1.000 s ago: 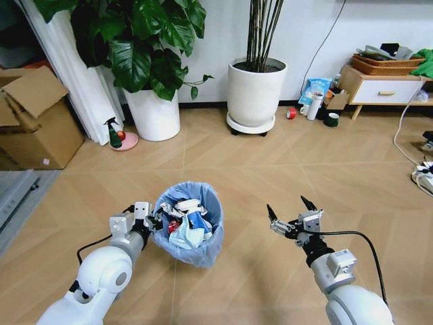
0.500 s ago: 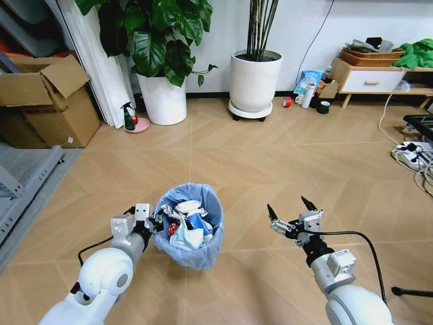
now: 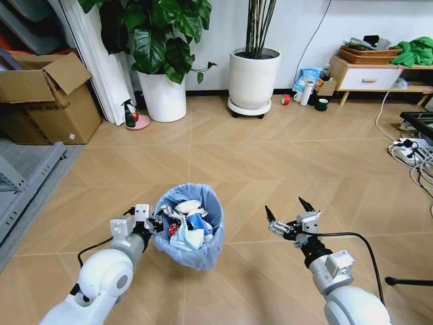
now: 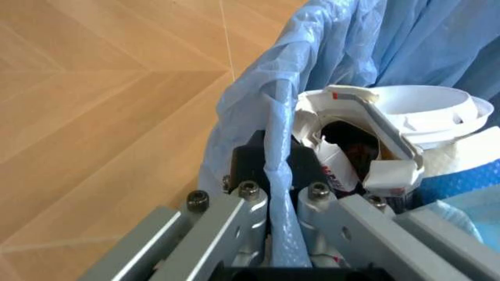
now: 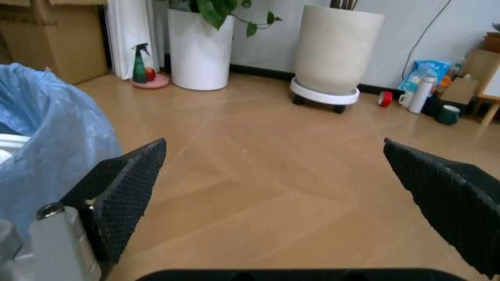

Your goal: Pick up the trash bin and place the garbage on the floor into it.

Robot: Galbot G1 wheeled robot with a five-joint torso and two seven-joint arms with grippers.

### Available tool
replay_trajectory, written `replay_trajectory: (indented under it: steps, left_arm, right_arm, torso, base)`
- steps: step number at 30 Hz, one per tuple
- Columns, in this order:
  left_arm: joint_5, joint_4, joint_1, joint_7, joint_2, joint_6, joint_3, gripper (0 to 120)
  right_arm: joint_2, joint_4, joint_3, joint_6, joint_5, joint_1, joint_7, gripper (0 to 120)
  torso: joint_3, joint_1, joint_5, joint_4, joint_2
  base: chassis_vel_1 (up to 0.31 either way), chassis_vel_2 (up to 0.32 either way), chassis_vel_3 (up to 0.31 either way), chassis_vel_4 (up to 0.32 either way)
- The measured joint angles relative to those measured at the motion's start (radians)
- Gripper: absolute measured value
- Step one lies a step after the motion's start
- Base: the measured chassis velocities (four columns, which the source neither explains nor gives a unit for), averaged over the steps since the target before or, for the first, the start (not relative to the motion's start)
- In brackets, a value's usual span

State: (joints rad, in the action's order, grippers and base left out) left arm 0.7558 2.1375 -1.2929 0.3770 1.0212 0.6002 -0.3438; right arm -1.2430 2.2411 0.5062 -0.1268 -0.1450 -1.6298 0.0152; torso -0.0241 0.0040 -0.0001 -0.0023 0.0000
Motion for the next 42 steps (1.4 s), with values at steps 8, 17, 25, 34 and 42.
replay_trajectory:
  steps: [8, 17, 25, 34, 42]
  left_arm:
    - [0.001, 0.000, -0.002, 0.001, -0.002, -0.003, -0.001, 0]
    - [0.000, 0.001, -0.003, 0.002, 0.004, -0.005, -0.005, 0]
    - [-0.009, 0.001, -0.009, 0.002, 0.021, -0.010, -0.012, 0]
    - [0.028, 0.007, -0.019, 0.013, 0.017, -0.016, -0.026, 0]
    - [0.098, 0.009, -0.013, 0.032, -0.017, -0.030, -0.031, 0]
  right_arm:
    - [-0.002, 0.002, 0.000, 0.003, 0.004, -0.006, 0.003, 100]
    - [-0.001, 0.001, -0.003, 0.007, 0.004, -0.007, 0.003, 100]
    - [-0.009, -0.010, -0.002, 0.018, -0.004, -0.019, 0.013, 100]
    - [-0.014, -0.012, 0.026, 0.006, -0.022, -0.024, 0.007, 100]
    - [-0.015, -0.017, 0.037, 0.008, -0.026, -0.019, 0.010, 100]
  torso:
    - [0.000, 0.000, -0.0007, 0.0003, 0.000]
    - [0.000, 0.000, -0.0010, 0.0003, 0.000]
    - [0.000, -0.001, -0.0005, 0.0001, 0.000]
    - [0.000, 0.000, -0.0007, 0.0001, 0.000]
    - [0.000, 0.000, -0.0007, 0.0001, 0.000]
  base:
    - [0.178, -0.185, -0.181, 0.195]
    - [0.178, -0.184, -0.186, 0.181]
    - [0.122, -0.136, -0.147, 0.140]
    - [-0.010, 0.009, 0.009, -0.013]
    - [0.000, 0.000, 0.000, 0.000]
